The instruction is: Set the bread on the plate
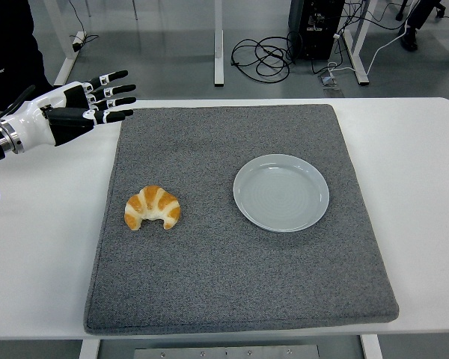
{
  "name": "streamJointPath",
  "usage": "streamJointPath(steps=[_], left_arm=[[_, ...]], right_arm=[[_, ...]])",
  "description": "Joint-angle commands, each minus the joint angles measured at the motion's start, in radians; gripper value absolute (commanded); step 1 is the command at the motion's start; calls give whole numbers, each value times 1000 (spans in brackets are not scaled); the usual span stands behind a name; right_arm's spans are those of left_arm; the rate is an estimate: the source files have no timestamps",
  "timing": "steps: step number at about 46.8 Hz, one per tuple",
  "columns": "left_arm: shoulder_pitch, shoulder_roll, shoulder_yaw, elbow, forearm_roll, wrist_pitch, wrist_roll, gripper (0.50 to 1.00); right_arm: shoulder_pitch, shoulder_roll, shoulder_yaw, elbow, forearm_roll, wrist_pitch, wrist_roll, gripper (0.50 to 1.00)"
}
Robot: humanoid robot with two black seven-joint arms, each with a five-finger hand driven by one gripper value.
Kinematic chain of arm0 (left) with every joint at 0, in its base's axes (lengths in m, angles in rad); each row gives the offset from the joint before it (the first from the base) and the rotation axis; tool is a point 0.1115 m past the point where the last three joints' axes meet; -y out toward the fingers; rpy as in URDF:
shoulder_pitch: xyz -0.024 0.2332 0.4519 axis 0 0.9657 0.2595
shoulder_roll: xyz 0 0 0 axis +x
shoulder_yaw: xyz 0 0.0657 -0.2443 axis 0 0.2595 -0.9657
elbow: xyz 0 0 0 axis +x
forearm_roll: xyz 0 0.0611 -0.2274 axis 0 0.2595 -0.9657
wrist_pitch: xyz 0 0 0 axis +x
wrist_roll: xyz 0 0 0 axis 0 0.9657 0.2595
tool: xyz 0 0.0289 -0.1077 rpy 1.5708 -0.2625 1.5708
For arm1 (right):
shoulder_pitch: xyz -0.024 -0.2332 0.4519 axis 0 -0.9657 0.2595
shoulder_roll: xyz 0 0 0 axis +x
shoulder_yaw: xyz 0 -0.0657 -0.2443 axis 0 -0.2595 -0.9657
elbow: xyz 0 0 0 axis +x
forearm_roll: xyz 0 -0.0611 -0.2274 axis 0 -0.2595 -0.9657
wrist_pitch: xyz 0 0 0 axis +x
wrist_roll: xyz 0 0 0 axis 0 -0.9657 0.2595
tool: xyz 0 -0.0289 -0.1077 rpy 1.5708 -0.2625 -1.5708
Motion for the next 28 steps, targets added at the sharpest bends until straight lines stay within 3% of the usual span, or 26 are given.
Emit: streamJointPath(steps=[1, 28], left_arm=[[1, 6, -3, 1, 1, 0, -1, 975], [-16, 6, 6, 9, 20, 11, 14, 977]], right_arm=[[0, 0, 0, 0, 0, 0, 0, 1000], [0, 0, 0, 0, 0, 0, 0, 1000]])
